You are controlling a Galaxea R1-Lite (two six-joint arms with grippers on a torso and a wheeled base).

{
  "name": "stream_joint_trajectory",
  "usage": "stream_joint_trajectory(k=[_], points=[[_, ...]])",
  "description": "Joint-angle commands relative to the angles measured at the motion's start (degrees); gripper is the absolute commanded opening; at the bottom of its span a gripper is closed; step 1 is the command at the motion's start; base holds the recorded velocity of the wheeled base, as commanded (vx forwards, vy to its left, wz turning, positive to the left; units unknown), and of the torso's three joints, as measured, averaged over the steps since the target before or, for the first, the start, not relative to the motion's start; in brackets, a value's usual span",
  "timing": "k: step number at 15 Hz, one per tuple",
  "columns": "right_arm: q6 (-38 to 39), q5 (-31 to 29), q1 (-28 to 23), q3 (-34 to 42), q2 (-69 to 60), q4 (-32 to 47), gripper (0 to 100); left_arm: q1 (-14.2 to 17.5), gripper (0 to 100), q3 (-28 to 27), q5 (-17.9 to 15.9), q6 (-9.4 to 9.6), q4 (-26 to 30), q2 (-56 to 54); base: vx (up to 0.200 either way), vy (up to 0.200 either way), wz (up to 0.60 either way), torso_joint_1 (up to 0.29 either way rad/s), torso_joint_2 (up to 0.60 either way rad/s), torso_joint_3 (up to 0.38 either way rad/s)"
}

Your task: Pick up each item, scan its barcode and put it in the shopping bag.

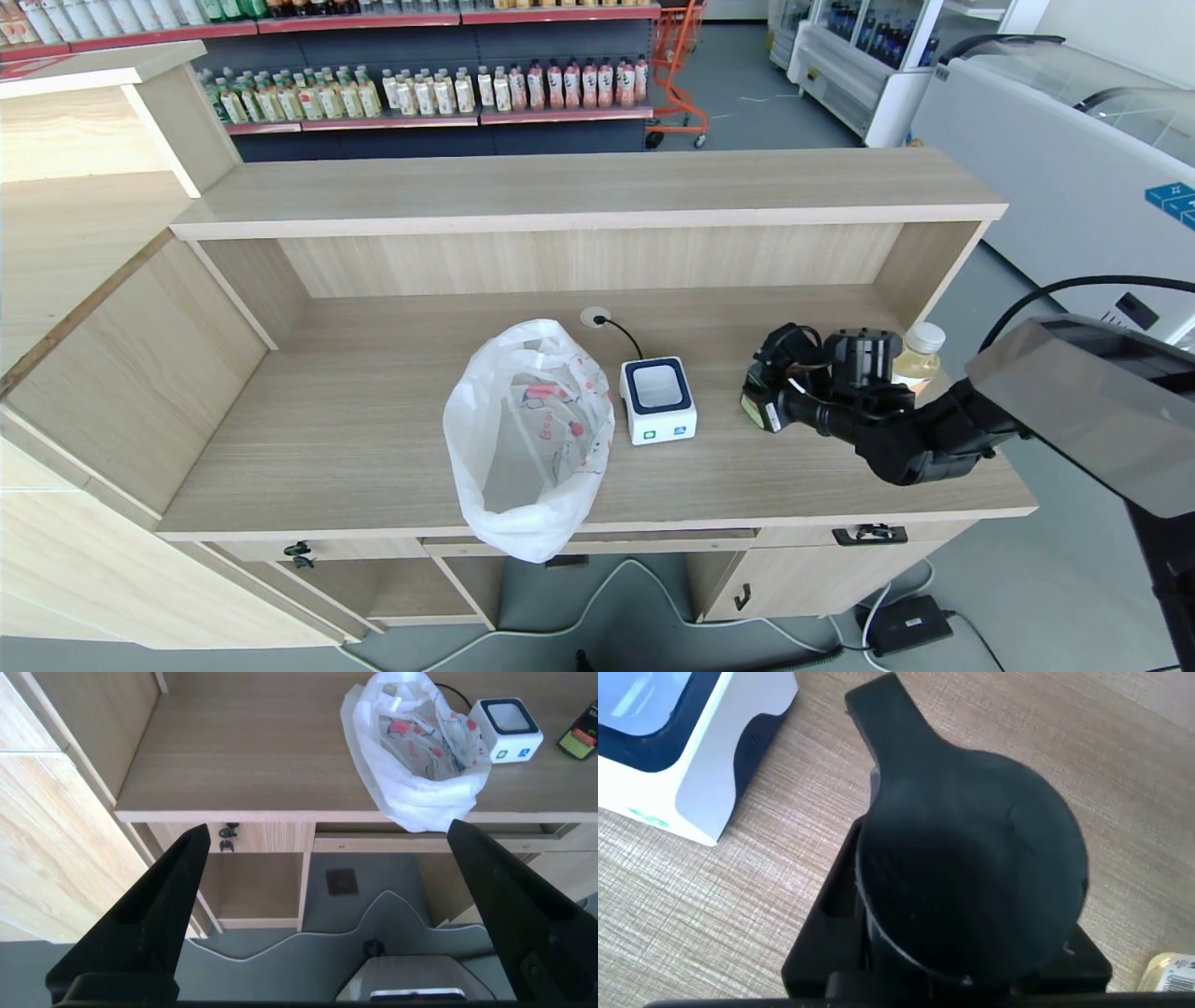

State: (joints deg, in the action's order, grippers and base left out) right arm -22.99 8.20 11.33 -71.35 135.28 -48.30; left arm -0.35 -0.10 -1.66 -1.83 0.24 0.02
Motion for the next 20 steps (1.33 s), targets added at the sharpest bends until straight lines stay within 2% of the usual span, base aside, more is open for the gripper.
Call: stream_joint_trajectory(k=[1,5,6,7,9,11,12,13,14,17,20], points=[[0.1,0.5,-1.3,8.9,-16.5,-2.3,0,0.0,100,0.0,0.0,-0.02,0.0,0.0,0.000,0.000,0.00,0.000,0.00,0.000],[-3.9,3.4,-6.4,30.0,-39.2,-2.2,0,0.0,100,0.0,0.0,-0.02,0.0,0.0,0.000,0.000,0.00,0.000,0.00,0.000],[-3.9,3.4,-6.4,30.0,-39.2,-2.2,0,0.0,100,0.0,0.0,-0.02,0.0,0.0,0.000,0.000,0.00,0.000,0.00,0.000],[-10.8,3.4,-7.5,37.1,-45.1,-2.9,0,0.0,100,0.0,0.0,-0.02,0.0,0.0,0.000,0.000,0.00,0.000,0.00,0.000],[-22.0,4.1,-6.4,41.6,-48.8,-4.7,0,0.0,100,0.0,0.0,-0.02,0.0,0.0,0.000,0.000,0.00,0.000,0.00,0.000],[-36.3,11.0,-3.7,41.5,-51.6,-4.6,0,0.0,100,0.0,0.0,-0.02,0.0,0.0,0.000,0.000,0.00,0.000,0.00,0.000],[-40.1,14.3,-2.4,41.5,-52.0,-4.5,0,0.0,100,0.0,0.0,-0.02,0.0,0.0,0.000,0.000,0.00,0.000,0.00,0.000],[-53.3,21.1,-0.8,41.6,-52.4,-4.1,0,0.0,100,-0.1,0.0,-0.02,0.0,0.0,0.000,0.000,0.00,0.000,0.00,0.000],[-63.3,22.6,0.4,41.4,-52.5,-4.1,0,0.0,100,0.0,0.0,-0.02,0.0,0.0,0.000,0.000,0.00,0.000,0.00,0.000],[-86.5,24.1,9.2,41.1,-54.7,-4.4,0,0.0,100,0.0,0.0,-0.02,0.0,0.0,0.000,0.000,0.00,0.000,0.00,0.000],[-105.4,24.7,16.2,40.6,-55.5,-5.1,0,0.0,100,0.0,0.0,-0.02,0.0,0.0,0.000,0.000,0.00,0.000,0.00,0.000]])
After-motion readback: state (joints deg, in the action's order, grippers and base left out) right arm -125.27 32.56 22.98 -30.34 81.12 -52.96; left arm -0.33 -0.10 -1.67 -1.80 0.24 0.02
